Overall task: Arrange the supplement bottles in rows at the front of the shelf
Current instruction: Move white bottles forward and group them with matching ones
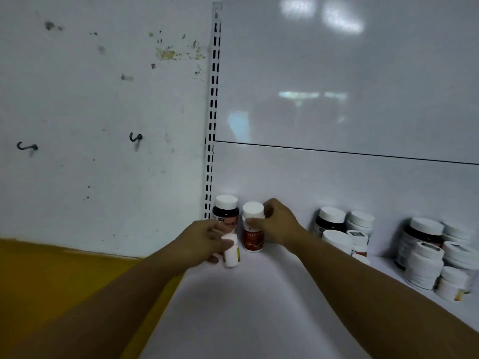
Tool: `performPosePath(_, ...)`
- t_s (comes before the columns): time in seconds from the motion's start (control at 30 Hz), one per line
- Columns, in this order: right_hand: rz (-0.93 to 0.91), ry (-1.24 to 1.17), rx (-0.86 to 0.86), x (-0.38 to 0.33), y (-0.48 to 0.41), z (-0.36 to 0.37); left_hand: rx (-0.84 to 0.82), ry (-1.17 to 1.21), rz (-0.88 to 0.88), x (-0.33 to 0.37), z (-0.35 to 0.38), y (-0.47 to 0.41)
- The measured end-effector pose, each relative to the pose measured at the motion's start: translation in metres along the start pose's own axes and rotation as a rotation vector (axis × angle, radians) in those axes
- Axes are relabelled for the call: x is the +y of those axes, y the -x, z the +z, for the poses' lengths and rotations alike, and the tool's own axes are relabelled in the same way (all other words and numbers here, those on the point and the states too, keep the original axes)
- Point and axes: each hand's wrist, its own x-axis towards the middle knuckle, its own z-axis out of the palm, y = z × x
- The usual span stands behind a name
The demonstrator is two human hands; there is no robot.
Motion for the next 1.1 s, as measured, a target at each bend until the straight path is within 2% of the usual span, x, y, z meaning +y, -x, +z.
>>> performPosePath(0.1,0.038,-0.101,-0.077,-0.003,0.019,-0.02,-0.136,0.116,-0.039,0.009,-0.007,0.01)
performPosePath(0.2,0.078,-0.271,-0.229,-0.016,0.046,-0.057,-0.235,0.173,-0.049,0.019,-0.005,0.016)
performPosePath(0.3,0.026,-0.259,-0.36,-0.028,0.079,-0.098,-0.33,0.191,-0.003,0.034,0.007,0.019)
performPosePath(0.57,0.013,-0.152,-0.341,-0.029,0.143,-0.15,-0.553,0.204,0.113,0.072,0.059,0.031)
performPosePath(0.67,0.022,-0.125,-0.336,-0.026,0.157,-0.159,-0.562,0.223,0.112,0.078,0.072,0.039)
performPosePath(0.9,-0.033,0.066,-0.425,-0.016,0.186,-0.166,-0.448,0.203,0.092,0.094,0.083,0.064)
performPosePath(1.1,-0.089,0.173,-0.417,-0.007,0.2,-0.16,-0.382,0.211,0.079,0.102,0.091,0.083)
